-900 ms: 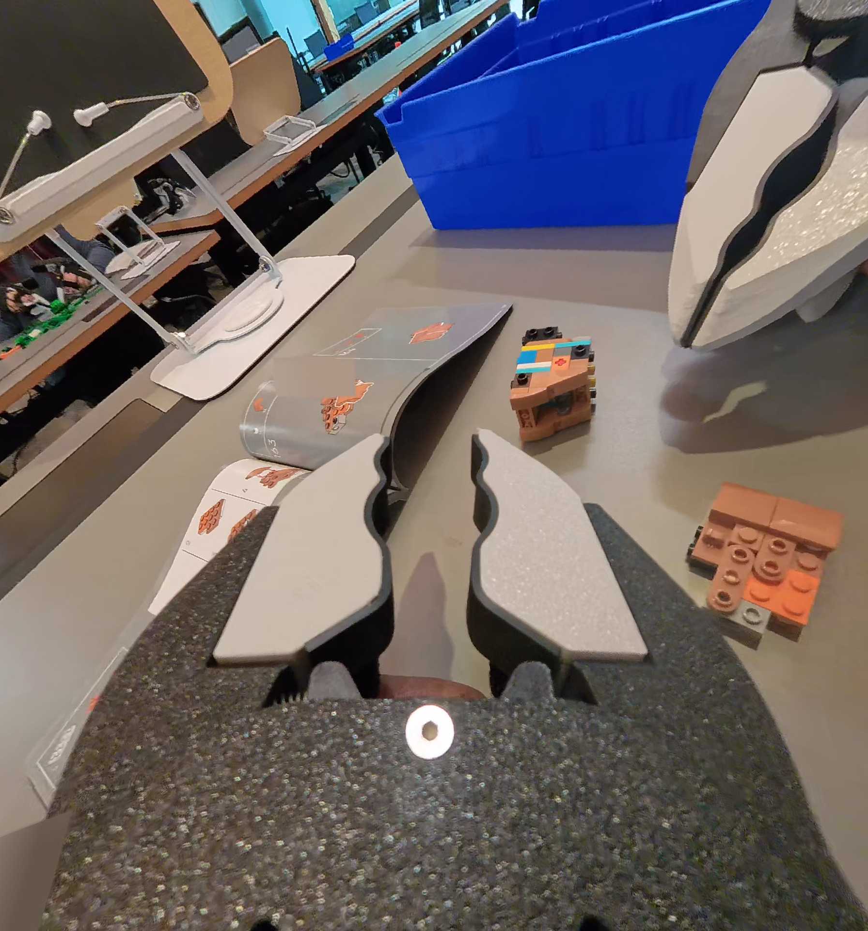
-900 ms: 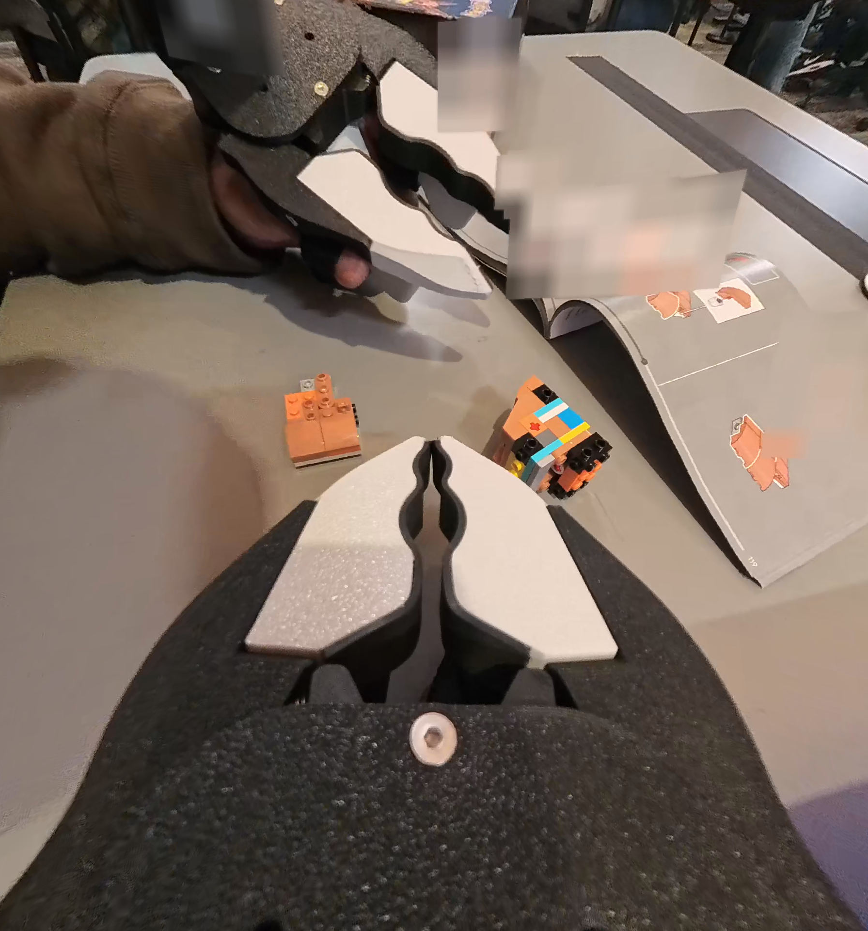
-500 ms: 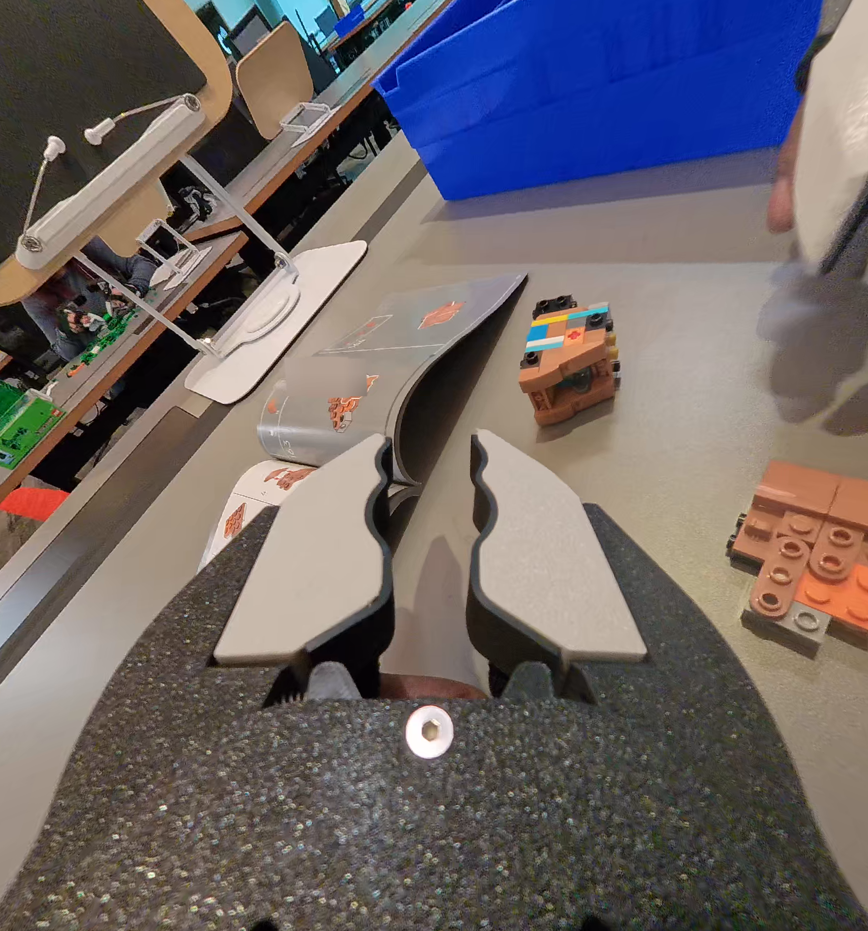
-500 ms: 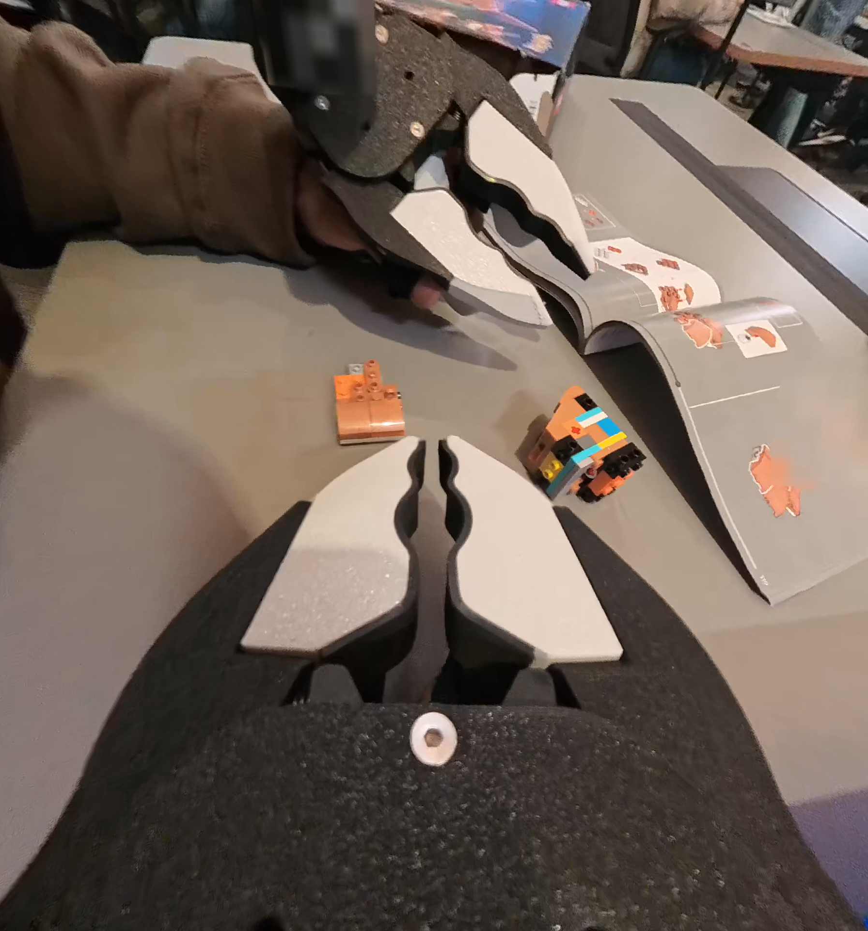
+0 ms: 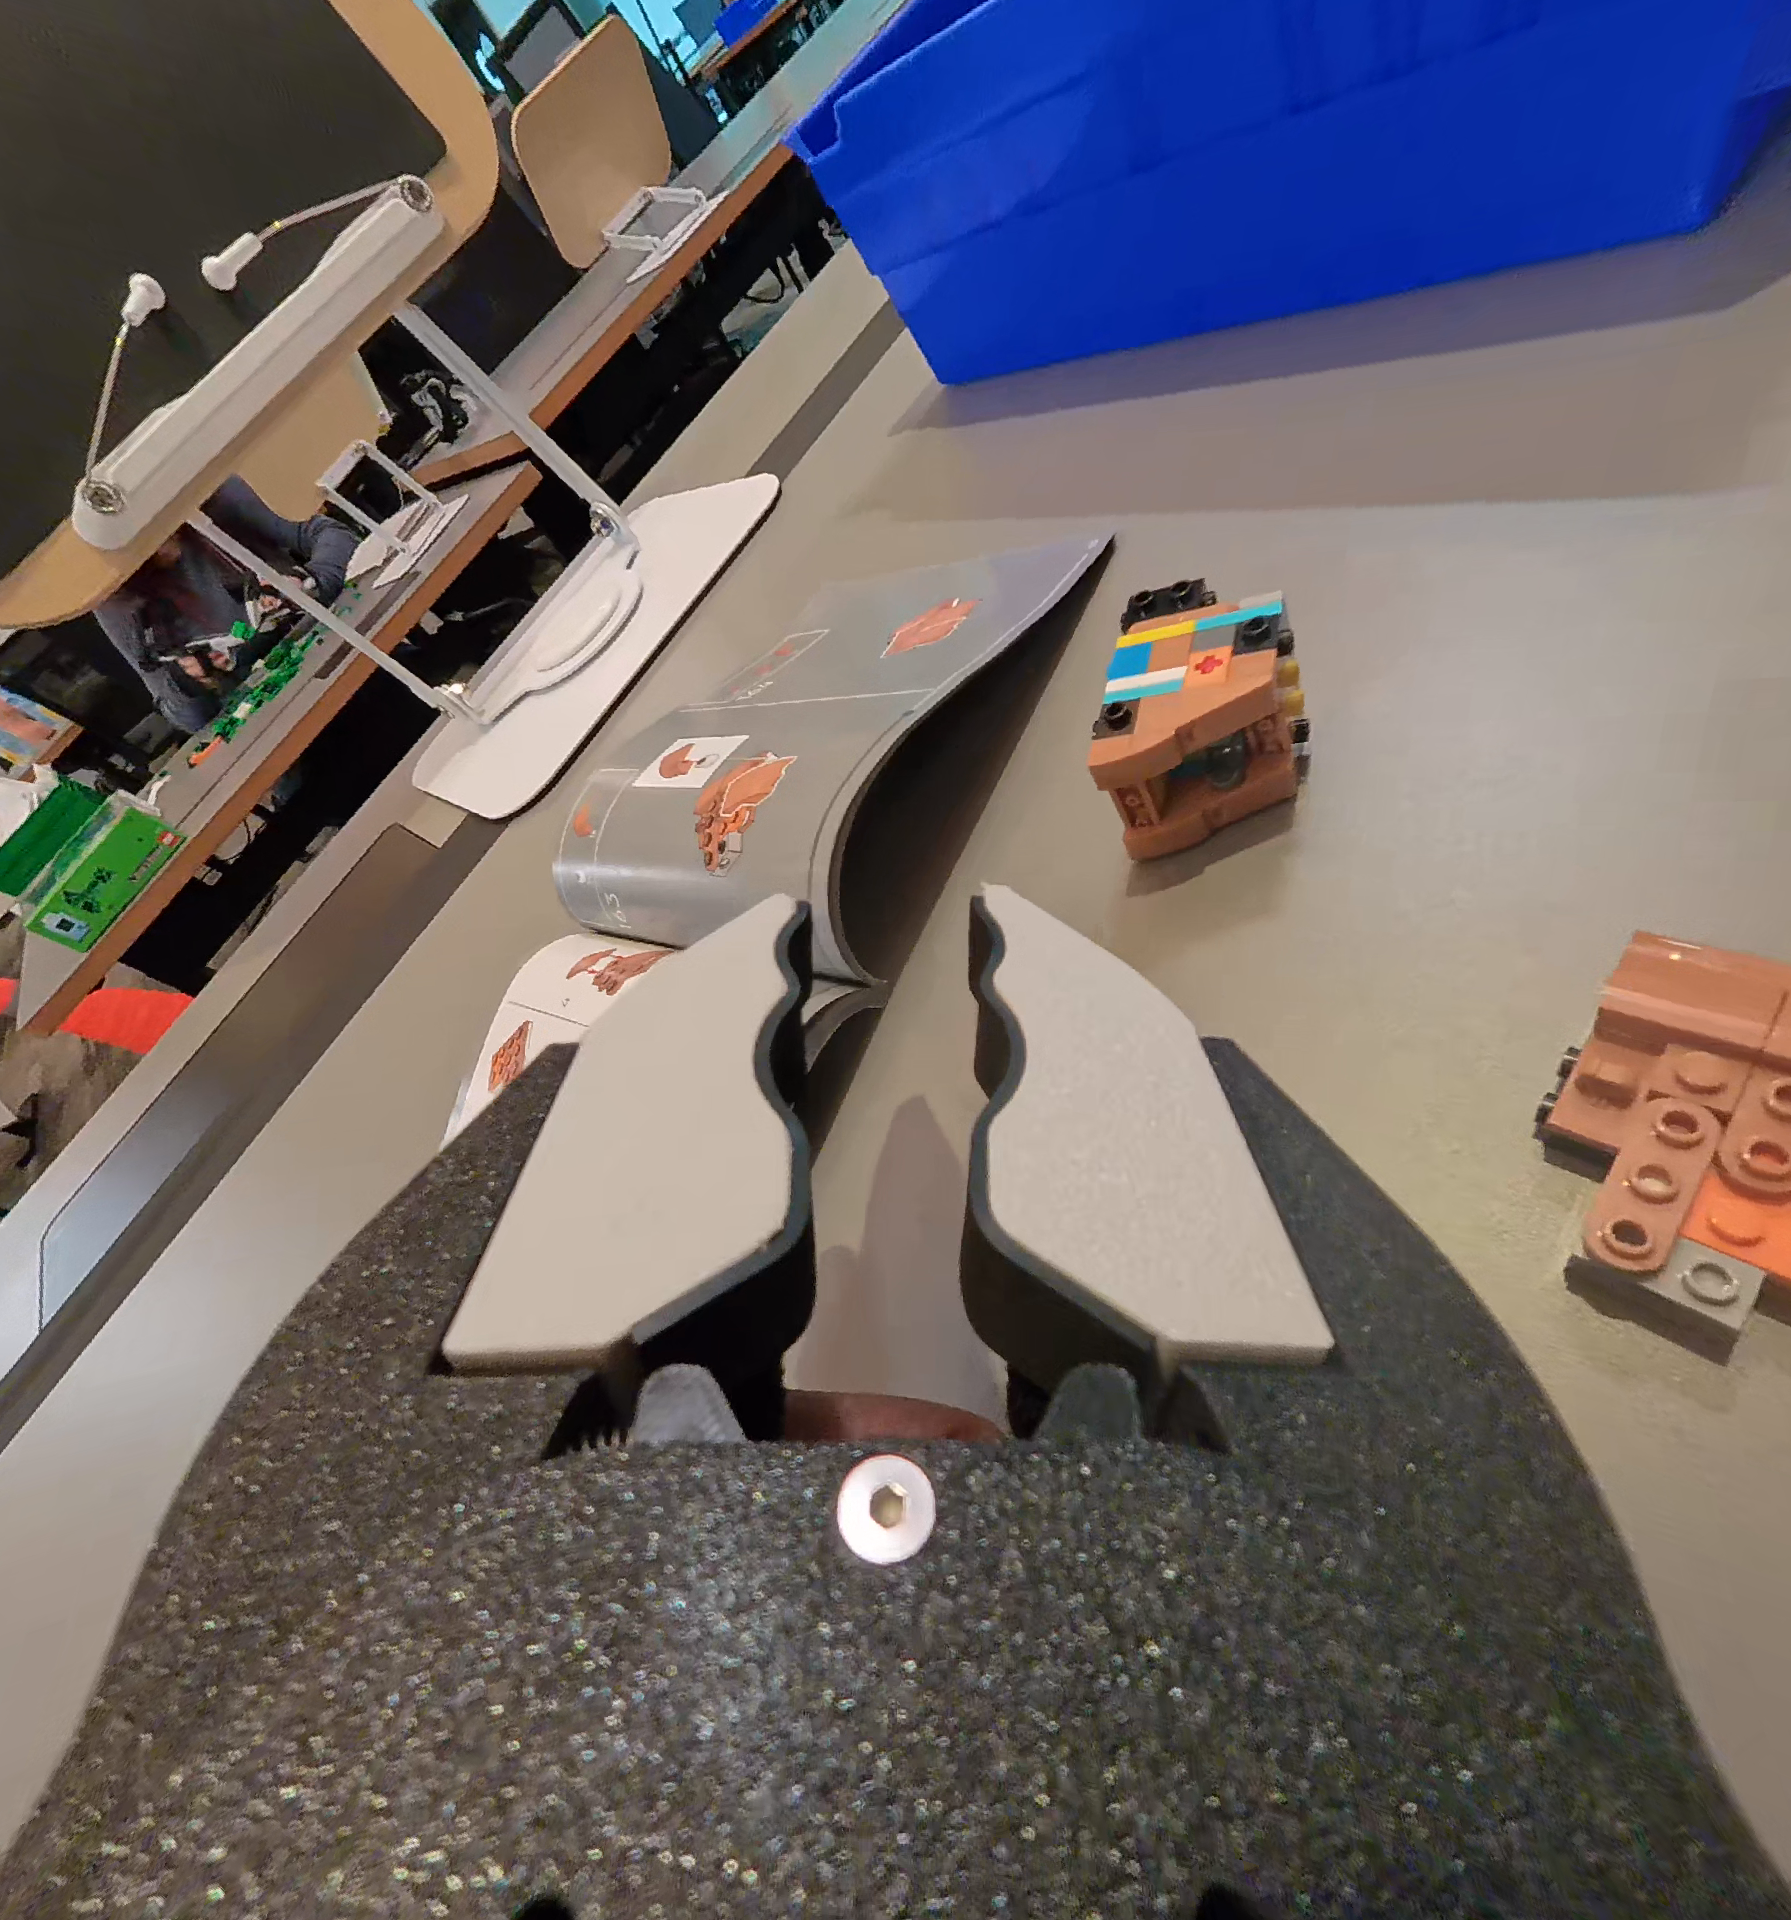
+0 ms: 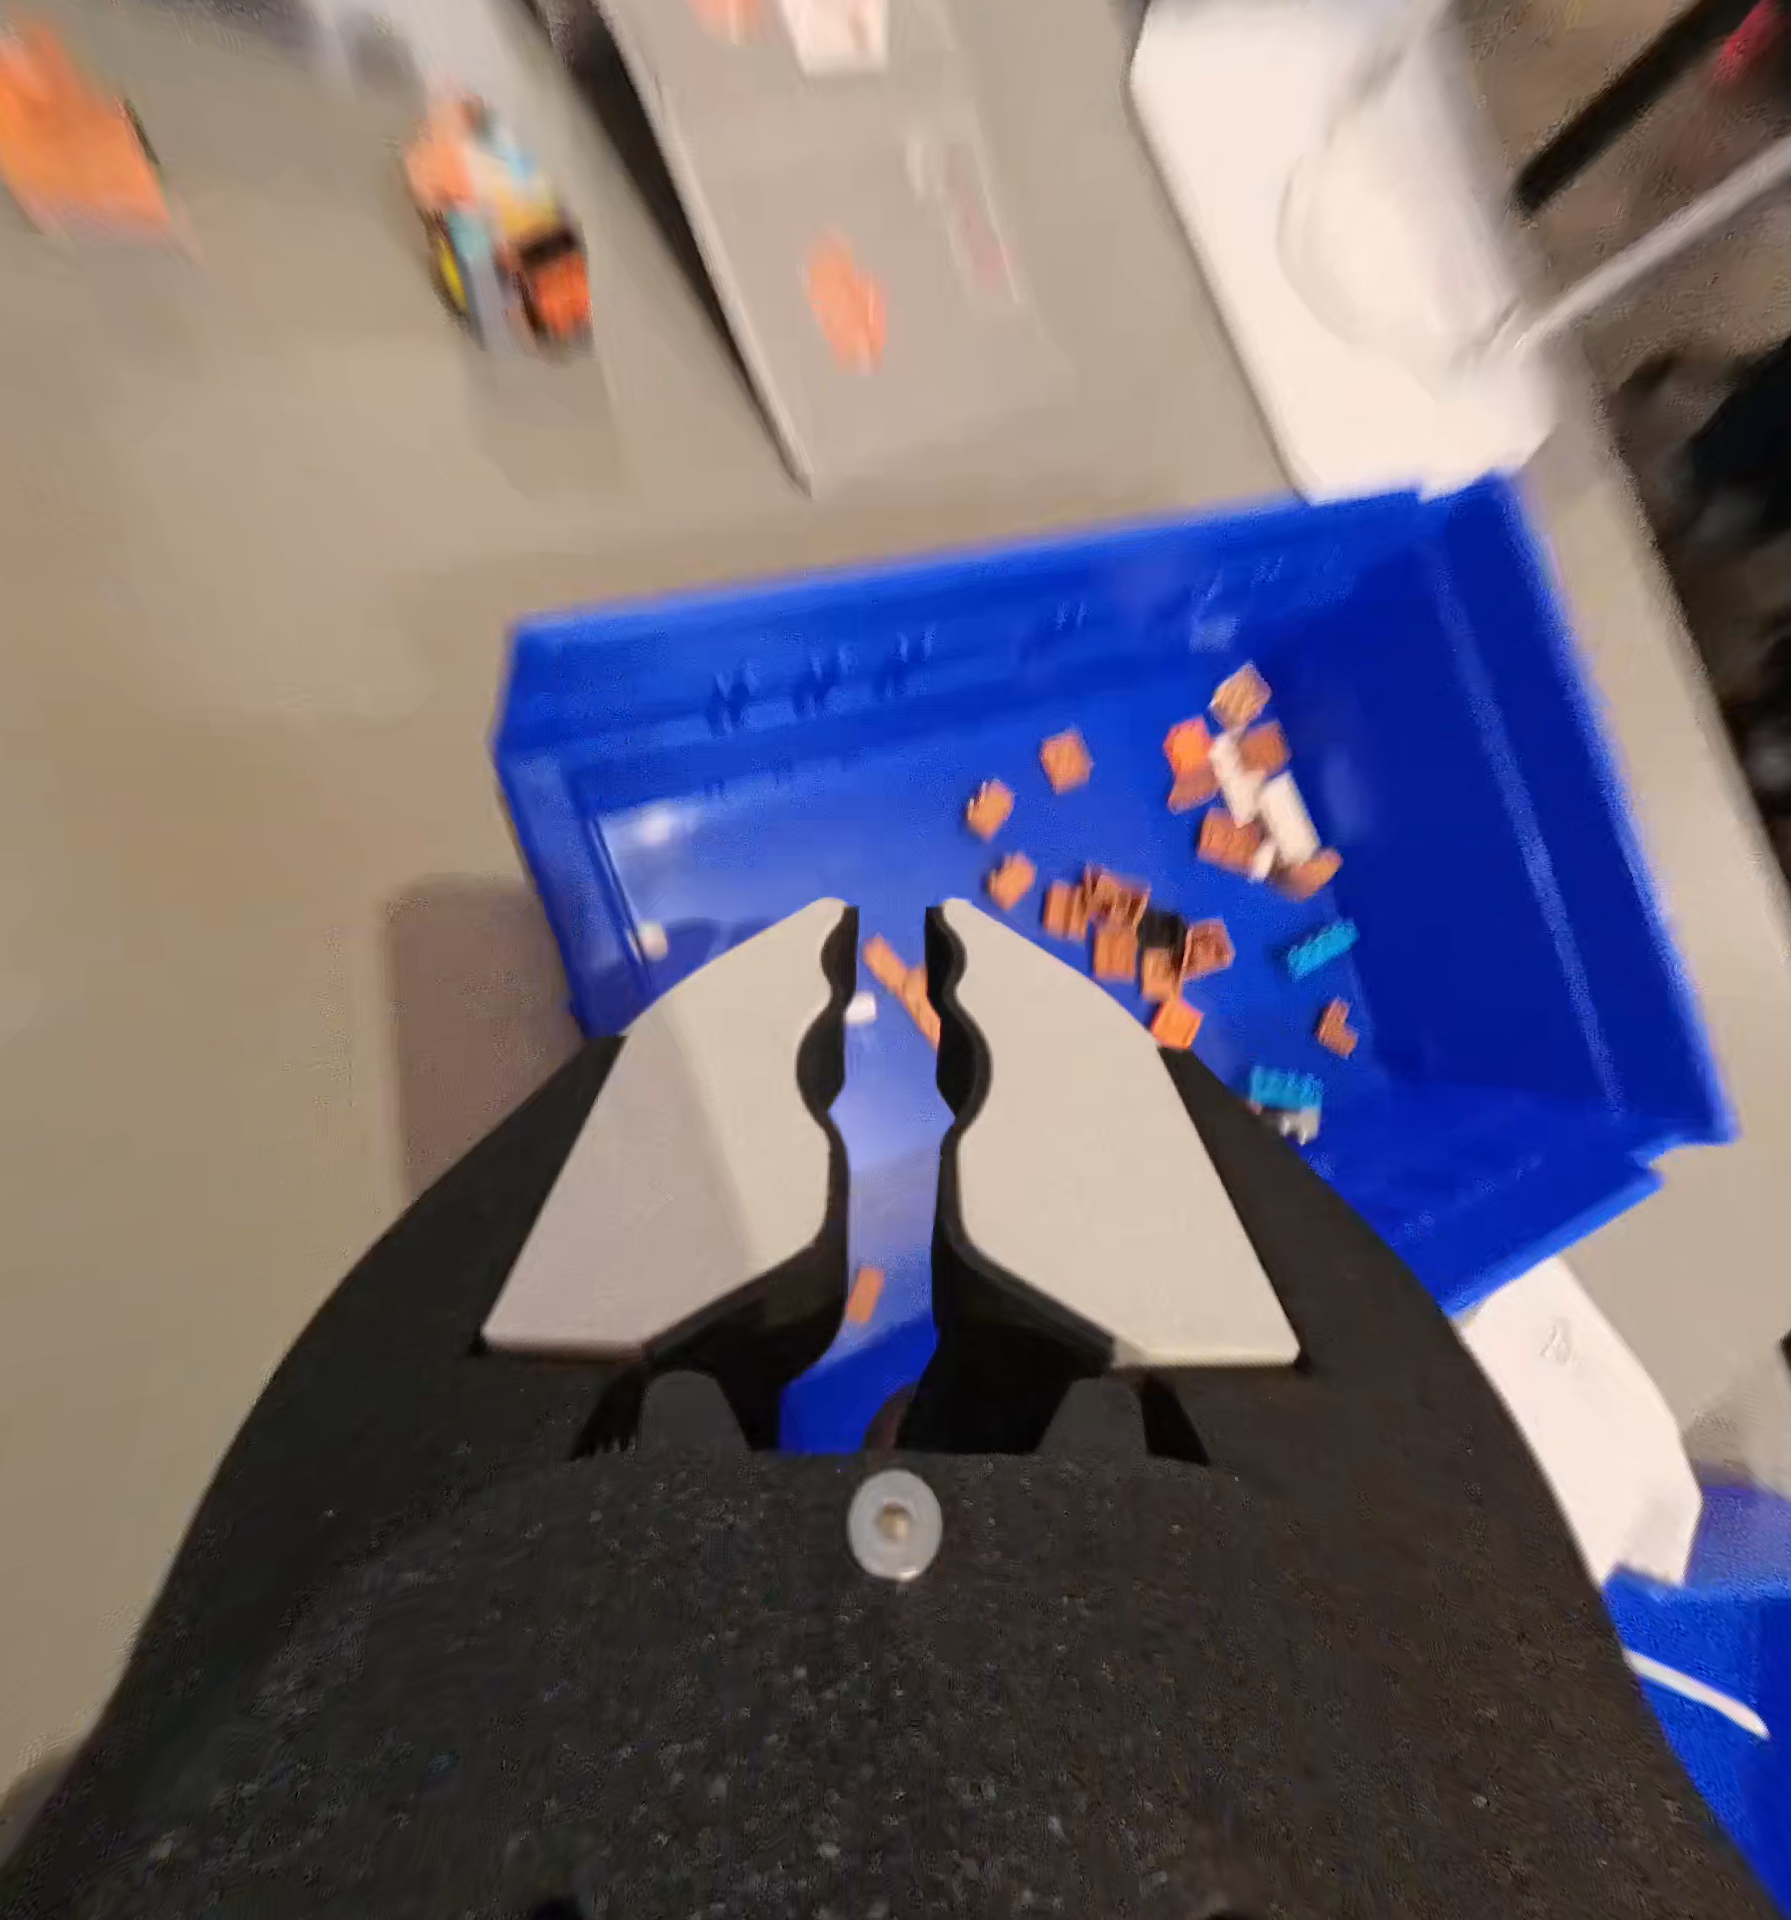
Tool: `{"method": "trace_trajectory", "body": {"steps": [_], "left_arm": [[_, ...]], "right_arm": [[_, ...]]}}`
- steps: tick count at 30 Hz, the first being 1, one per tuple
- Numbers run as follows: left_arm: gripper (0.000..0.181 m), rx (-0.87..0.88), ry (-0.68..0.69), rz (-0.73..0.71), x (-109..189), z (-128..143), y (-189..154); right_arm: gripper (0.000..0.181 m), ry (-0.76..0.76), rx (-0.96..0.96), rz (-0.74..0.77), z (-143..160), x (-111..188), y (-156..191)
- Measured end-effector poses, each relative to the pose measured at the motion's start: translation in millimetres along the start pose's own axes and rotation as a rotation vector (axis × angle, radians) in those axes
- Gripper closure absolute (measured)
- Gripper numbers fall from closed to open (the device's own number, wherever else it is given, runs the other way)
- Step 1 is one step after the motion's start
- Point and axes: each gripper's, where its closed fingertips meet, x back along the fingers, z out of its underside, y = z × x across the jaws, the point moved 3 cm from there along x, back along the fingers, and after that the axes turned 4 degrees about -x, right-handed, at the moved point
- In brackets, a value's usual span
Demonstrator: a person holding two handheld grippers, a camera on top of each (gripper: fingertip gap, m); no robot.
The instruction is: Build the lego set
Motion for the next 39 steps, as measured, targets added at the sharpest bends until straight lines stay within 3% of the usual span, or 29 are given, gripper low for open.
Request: {"method": "trace_trajectory", "body": {"steps": [3, 5, 9, 22, 32, 36, 39], "left_arm": [[0.153, 0.009, 0.008, -0.013, 2.2, 1.8, 2.0], [0.153, 0.014, 0.011, -0.015, 3.7, 2.8, 2.7], [0.153, 0.03, 0.01, -0.006, 4.6, 3.2, 3.6], [0.153, 0.046, 0.007, 0.016, 7.8, 3.5, 2.6], [0.153, 0.043, 0.006, 0.017, 8.5, 3.2, 1.9], [0.153, 0.039, 0.011, 0.019, 7.9, 3.6, 1.4], [0.153, 0.033, 0.018, 0.022, 7.2, 4.0, 0.3]], "right_arm": [[0.169, 0.28, 0.098, -0.066, 29.5, -33.6, -5.4], [0.169, 0.368, 0.14, -0.111, 37.5, -50.8, -2.0], [0.168, 0.44, 0.118, -0.204, 45.9, -67.0, 6.0], [0.161, 0.55, 0.066, -0.227, 64.3, -89.0, 4.5], [0.17, 0.463, 0.052, -0.196, 50.7, -79.5, 7.7], [0.17, 0.216, 0.048, -0.118, -7.8, -42.2, 16.9], [0.17, -0.007, 0.054, -0.147, -62.8, -17.1, 49.7]]}}
